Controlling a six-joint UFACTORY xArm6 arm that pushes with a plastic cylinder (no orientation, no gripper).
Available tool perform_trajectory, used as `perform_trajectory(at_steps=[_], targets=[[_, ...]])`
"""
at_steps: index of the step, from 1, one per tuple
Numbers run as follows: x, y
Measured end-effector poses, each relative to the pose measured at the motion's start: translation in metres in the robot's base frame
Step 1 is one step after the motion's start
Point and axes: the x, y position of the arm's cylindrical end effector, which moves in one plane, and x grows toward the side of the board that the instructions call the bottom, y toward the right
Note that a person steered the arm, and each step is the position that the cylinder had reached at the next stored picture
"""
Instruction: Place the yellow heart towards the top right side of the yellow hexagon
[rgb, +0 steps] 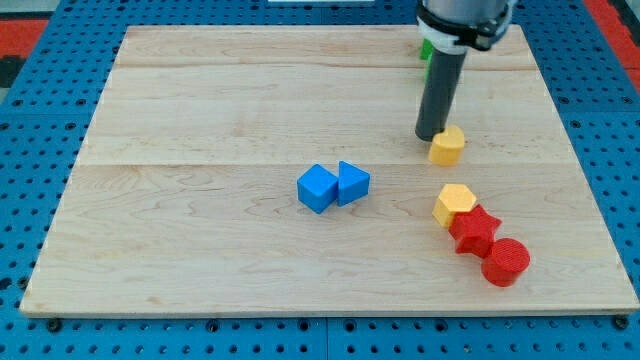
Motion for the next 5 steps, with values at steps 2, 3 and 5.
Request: perform_trajectory(at_steps=[2,3,5], targets=[[0.015,0.012],[0.008,0.018],[0.026,0.038]])
